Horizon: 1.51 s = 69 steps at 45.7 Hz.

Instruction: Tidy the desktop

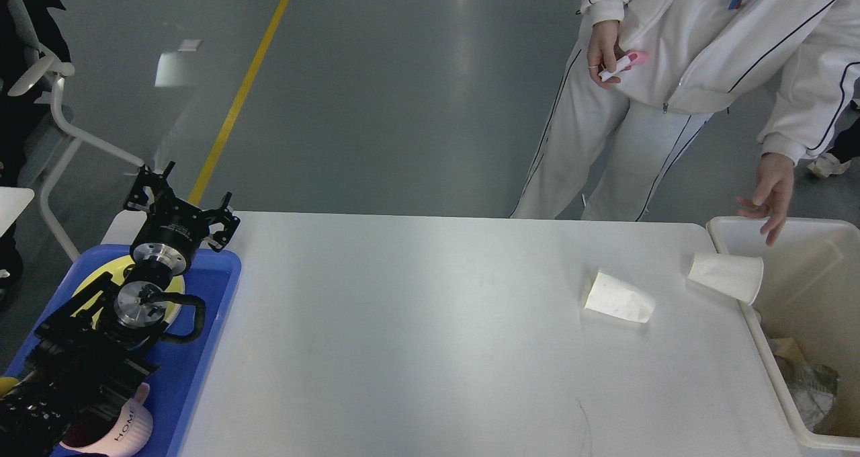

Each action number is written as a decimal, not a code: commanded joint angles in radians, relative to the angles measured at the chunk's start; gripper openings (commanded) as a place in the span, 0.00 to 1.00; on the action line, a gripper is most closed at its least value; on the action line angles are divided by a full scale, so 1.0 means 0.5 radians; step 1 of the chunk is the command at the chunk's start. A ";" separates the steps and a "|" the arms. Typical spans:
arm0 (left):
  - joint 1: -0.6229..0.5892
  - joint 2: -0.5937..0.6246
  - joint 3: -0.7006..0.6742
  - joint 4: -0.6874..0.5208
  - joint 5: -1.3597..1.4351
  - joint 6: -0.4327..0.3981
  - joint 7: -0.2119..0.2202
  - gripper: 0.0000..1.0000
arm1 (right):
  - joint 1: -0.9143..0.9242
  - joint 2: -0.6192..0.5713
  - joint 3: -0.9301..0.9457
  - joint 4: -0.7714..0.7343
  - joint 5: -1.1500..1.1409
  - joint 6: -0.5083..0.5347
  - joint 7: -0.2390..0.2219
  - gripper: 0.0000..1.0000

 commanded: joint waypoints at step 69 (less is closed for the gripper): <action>-0.003 0.000 0.000 0.000 -0.001 0.000 0.001 0.98 | 1.637 -0.490 -0.294 2.300 -0.509 0.799 -0.163 1.00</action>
